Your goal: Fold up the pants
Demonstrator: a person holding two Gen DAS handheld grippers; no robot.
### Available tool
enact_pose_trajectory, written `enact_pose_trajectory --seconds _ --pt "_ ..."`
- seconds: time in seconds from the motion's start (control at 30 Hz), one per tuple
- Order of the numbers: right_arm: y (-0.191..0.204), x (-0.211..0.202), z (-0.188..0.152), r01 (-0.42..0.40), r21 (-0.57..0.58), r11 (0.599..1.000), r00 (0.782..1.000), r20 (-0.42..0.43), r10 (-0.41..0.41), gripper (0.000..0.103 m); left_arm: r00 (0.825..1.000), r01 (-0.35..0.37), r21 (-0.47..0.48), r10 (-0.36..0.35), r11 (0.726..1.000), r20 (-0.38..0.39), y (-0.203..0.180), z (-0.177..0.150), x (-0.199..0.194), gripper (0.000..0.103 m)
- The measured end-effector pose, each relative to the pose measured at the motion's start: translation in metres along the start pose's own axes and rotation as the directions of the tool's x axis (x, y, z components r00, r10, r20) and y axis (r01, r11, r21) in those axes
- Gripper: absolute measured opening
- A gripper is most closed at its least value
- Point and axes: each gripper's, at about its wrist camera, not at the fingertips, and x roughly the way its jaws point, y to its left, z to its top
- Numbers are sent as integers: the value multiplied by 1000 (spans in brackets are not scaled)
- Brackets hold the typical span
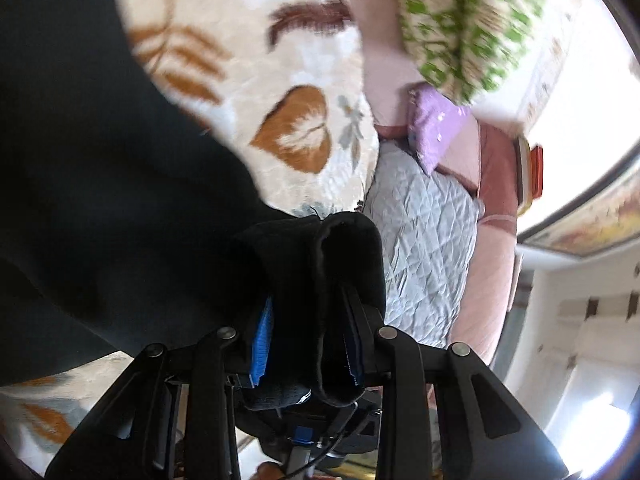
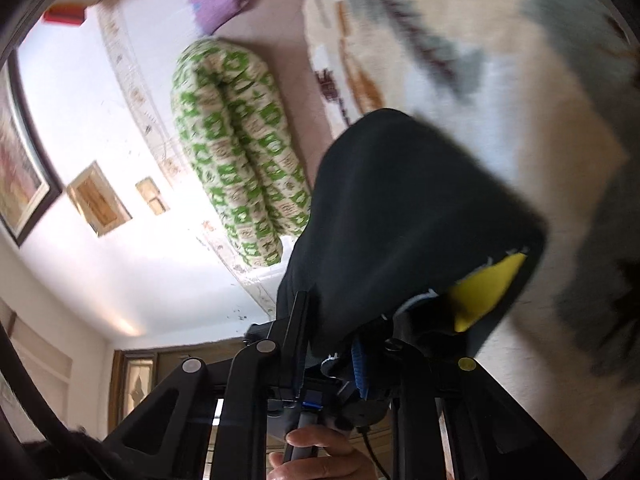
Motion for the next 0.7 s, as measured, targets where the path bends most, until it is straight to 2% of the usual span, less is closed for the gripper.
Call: enact_pose_trajectory --seconds 0.13,0.23,0.3,0.33,0.4,0.47,0.57,0.6,0.67,0.7 --pt "17 16 -10 -1 -51 999 1000 -23 0 18 997 -83 110 82 990 6 -23 4 -18 27" --pt "22 32 -19 -2 -74 997 999 -43 -1 18 980 -196 215 193 957 35 -36 8 -32 27" --pt "17 44 -27 8 -67 998 998 -60 -12 20 956 -293 267 291 918 49 -35 12 -35 28" --pt "11 50 -30 18 -59 998 997 -67 -22 21 938 -344 280 344 896 51 -29 15 -36 27" --pt "-5 61 -37 47 -31 998 995 -84 -49 22 920 -388 278 389 879 51 -17 22 -34 28" --pt "-22 68 -40 83 -11 997 993 -84 -83 22 888 -455 258 456 852 60 2 33 -33 27" --pt "-42 70 -40 143 18 990 987 -72 -141 22 836 -545 263 538 796 106 10 45 -33 27" --pt "-45 69 -39 150 20 988 986 -70 -148 19 839 -540 270 537 797 93 11 47 -35 27" --pt "-43 70 -40 155 1 988 985 -79 -154 20 847 -523 284 529 804 61 9 47 -38 27" --pt "-41 71 -40 157 -8 988 984 -82 -157 22 861 -497 295 506 816 51 6 45 -42 28"
